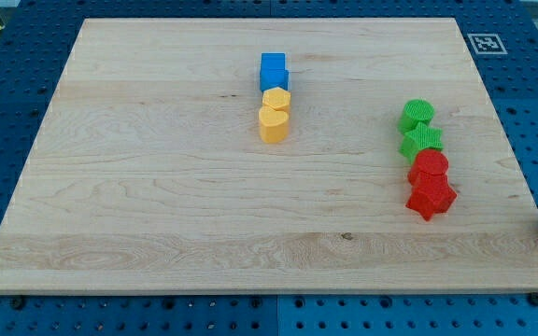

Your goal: Push red star towards center

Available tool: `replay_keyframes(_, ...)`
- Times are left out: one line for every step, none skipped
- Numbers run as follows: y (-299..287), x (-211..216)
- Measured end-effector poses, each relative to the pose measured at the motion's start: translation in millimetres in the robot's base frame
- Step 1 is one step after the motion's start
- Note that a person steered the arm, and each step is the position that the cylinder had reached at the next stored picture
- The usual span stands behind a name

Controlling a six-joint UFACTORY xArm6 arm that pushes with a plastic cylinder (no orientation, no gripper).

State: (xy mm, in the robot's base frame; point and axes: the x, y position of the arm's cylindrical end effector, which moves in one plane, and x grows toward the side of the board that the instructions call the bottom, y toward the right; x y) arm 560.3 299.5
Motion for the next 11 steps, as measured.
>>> replay_keyframes(-40, -2)
replay_keyframes(-87, -14)
replay_keyframes(-115, -22)
replay_keyframes(-121, -22)
replay_keyframes(-130, -16)
replay_keyframes(-145, -16)
replay_keyframes(-160, -16)
replay_keyframes(-182, -13)
replay_keyframes(-185, -23)
replay_keyframes(-186, -45)
replay_keyframes(-186, -46)
